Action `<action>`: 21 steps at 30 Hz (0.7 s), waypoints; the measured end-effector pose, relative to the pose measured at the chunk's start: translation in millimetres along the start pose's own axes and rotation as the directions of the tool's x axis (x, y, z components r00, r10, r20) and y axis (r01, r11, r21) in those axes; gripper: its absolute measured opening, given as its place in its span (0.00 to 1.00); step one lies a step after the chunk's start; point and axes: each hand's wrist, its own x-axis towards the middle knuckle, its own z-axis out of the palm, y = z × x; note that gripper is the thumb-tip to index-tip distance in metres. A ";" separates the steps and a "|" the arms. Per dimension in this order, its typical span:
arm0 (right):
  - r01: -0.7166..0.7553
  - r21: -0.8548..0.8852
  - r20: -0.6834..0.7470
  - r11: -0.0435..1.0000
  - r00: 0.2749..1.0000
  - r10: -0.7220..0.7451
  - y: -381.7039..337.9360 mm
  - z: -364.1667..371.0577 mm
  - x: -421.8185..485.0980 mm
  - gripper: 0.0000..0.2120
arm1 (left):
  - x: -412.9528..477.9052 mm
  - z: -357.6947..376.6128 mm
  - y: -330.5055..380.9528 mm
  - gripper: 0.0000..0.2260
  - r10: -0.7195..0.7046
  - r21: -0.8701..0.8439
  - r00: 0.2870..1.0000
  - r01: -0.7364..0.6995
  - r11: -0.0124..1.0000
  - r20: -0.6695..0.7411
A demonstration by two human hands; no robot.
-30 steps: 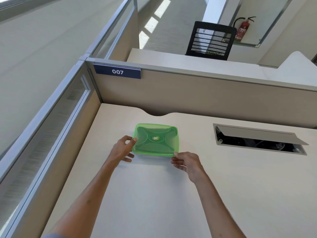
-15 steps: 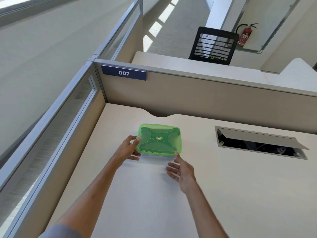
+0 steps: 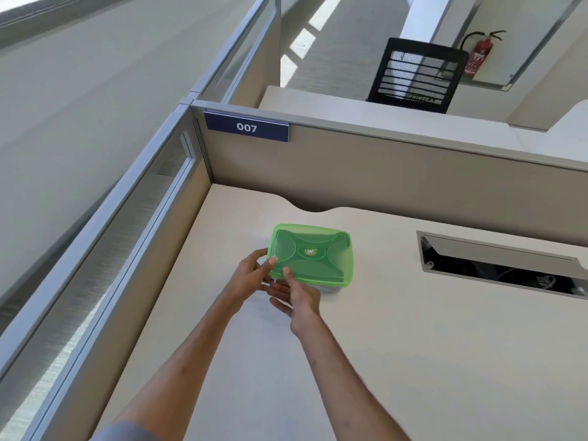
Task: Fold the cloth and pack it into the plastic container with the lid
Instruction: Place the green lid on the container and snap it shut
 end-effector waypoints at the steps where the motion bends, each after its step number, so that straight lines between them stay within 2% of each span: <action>1: 0.004 0.001 -0.004 1.000 1.000 -0.004 0.2 0.6 0.2 0.19 | 0.2 1.6 -0.9 0.19 0.022 -0.012 1.000 -0.022 1.000 0.000; 3: 0.013 -0.002 -0.013 1.000 1.000 -0.013 0.7 3.1 -0.9 0.18 | 1.0 2.6 -1.0 0.15 0.061 -0.039 0.998 -0.060 0.997 0.015; 9: 0.021 0.019 -0.027 1.000 0.999 -0.021 0.8 6.5 -3.5 0.12 | 4.0 6.6 -3.6 0.17 0.037 -0.106 0.999 -0.037 0.994 -0.001; 13: 0.004 0.020 0.004 1.000 1.000 -0.004 0.0 2.4 -4.5 0.13 | 5.2 6.6 -6.2 0.18 0.035 -0.112 0.999 -0.036 0.993 -0.013; 16: -0.008 0.030 0.017 1.000 1.000 0.007 -0.5 -0.2 -3.3 0.13 | 4.5 5.3 -6.2 0.21 -0.019 -0.080 0.999 0.016 0.997 -0.045; 21: -0.001 0.037 0.027 0.999 1.000 0.000 -0.7 -3.7 -4.7 0.11 | -2.2 11.9 -6.9 0.20 -0.026 -0.102 0.999 0.023 0.994 -0.027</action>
